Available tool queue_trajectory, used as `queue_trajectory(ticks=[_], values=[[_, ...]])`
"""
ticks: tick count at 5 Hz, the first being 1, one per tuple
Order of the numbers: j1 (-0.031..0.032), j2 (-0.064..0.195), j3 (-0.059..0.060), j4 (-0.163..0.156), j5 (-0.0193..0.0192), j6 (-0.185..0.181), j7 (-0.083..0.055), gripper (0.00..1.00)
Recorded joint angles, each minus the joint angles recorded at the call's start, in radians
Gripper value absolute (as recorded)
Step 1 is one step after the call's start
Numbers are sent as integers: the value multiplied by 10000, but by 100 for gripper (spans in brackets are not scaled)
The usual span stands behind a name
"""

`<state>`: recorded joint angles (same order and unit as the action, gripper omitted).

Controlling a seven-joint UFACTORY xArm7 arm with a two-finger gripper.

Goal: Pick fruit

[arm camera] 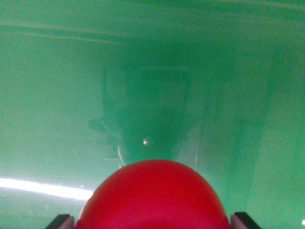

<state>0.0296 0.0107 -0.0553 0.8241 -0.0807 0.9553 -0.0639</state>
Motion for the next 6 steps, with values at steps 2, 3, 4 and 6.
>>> queue_trajectory(ticks=[2,3,4,6], values=[[3,-119,6,293,7,412,-20,100],[6,-244,12,601,14,844,-42,100],[6,-244,12,601,14,844,-42,100],[10,-376,19,929,21,1304,-64,100]])
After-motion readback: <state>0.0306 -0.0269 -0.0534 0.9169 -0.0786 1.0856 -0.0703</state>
